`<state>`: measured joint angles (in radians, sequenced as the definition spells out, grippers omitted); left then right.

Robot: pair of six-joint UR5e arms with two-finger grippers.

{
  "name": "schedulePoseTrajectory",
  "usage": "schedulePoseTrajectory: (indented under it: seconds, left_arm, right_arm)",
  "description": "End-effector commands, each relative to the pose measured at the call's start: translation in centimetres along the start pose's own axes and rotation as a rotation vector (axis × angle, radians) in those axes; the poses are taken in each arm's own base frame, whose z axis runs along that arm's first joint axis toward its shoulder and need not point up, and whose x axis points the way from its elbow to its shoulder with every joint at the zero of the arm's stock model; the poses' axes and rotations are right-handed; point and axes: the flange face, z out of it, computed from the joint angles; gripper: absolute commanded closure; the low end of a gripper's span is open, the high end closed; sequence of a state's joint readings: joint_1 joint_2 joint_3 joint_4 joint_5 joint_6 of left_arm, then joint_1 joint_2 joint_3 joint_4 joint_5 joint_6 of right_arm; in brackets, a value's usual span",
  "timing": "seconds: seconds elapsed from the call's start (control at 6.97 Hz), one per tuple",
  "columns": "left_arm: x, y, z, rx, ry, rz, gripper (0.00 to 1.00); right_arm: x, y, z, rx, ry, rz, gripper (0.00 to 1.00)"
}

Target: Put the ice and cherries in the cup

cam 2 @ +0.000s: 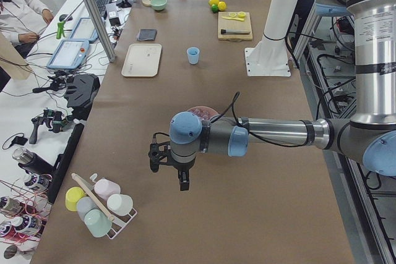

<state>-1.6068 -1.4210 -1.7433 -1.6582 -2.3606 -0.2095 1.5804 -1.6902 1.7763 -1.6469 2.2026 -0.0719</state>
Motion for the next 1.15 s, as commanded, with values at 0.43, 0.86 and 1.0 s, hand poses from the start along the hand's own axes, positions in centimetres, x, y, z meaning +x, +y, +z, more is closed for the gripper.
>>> schedulePoseTrajectory:
  seconds: [0.43,0.86,1.0]
  left_arm:
    - [0.3,-0.4,1.8,-0.028,-0.004,0.012,0.01]
    - [1.3,-0.4,4.6,-0.089,-0.043,0.024,0.01]
    - [2.5,-0.6,5.5,-0.097,-0.071,-0.029,0.01]
  right_arm:
    - [2.1,2.3,-0.8,0.029,-0.07,0.068,0.0]
    - [1.7,2.3,-1.5,0.042,-0.061,0.063,0.0]
    - [1.5,2.3,-1.7,0.047,-0.061,0.063,0.0]
